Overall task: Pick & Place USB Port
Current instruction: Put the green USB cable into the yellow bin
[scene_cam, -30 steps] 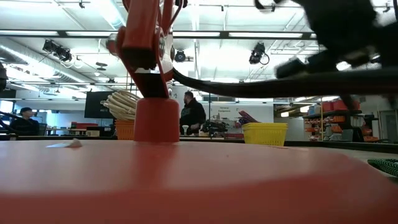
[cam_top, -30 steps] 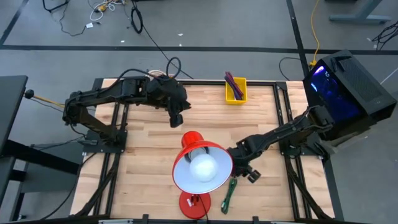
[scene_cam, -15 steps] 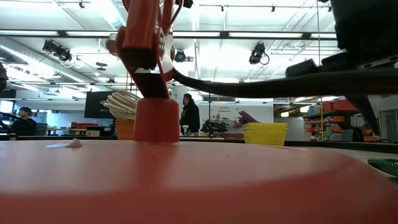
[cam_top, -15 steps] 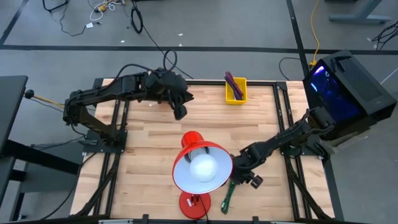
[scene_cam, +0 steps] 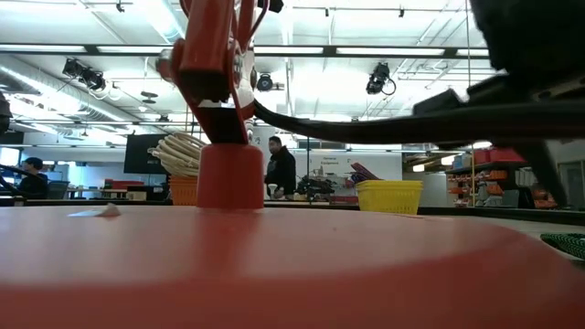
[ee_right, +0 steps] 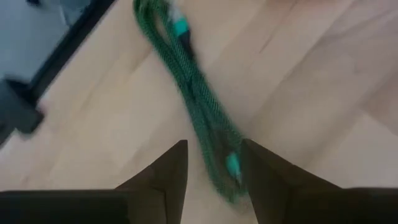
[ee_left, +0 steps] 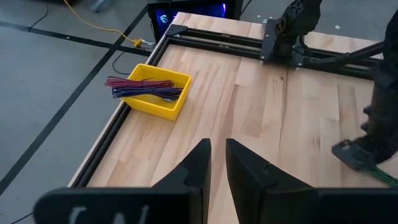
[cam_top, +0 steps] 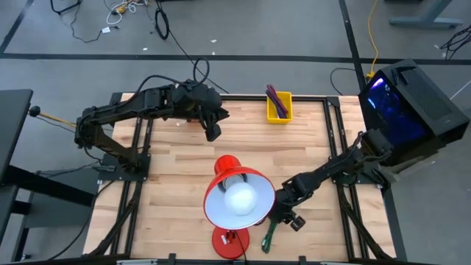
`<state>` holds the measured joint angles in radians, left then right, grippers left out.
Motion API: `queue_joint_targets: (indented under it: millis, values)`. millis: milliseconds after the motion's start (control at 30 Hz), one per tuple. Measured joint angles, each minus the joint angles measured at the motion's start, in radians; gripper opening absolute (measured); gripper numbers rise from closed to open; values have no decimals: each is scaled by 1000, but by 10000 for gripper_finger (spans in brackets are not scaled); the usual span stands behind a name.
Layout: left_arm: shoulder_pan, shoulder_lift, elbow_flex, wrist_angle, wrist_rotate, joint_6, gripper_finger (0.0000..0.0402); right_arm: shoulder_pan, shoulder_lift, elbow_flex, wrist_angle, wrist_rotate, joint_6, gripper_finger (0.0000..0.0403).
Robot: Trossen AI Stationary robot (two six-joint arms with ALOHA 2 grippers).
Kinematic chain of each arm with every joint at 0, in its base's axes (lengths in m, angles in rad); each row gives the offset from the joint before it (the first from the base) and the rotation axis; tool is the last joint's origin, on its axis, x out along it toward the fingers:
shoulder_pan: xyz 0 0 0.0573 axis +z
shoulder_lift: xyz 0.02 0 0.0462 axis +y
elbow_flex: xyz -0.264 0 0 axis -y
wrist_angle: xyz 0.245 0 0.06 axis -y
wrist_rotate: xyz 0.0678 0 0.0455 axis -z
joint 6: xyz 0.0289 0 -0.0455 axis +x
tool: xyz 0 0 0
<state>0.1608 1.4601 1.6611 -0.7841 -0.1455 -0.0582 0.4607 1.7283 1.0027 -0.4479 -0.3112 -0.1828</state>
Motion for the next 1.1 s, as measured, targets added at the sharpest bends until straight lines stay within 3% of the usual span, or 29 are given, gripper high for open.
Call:
queue_joint_targets:
  millis: [700,800,900,1033,1100]
  values:
    - [-1,0,0,-51,12,2,53,4,190,92,-10,-41,-4,150]
    - [-1,0,0,-54,12,2,53,4,198,93,-27,8,-7,112]
    - [-1,0,0,-57,12,0,53,-20,199,92,-41,-9,38,26]
    - [-1,0,0,-60,12,-11,53,-54,189,90,-55,-46,123,8]
    - [-4,0,0,-60,12,-20,53,-67,165,85,-74,-15,144,5]
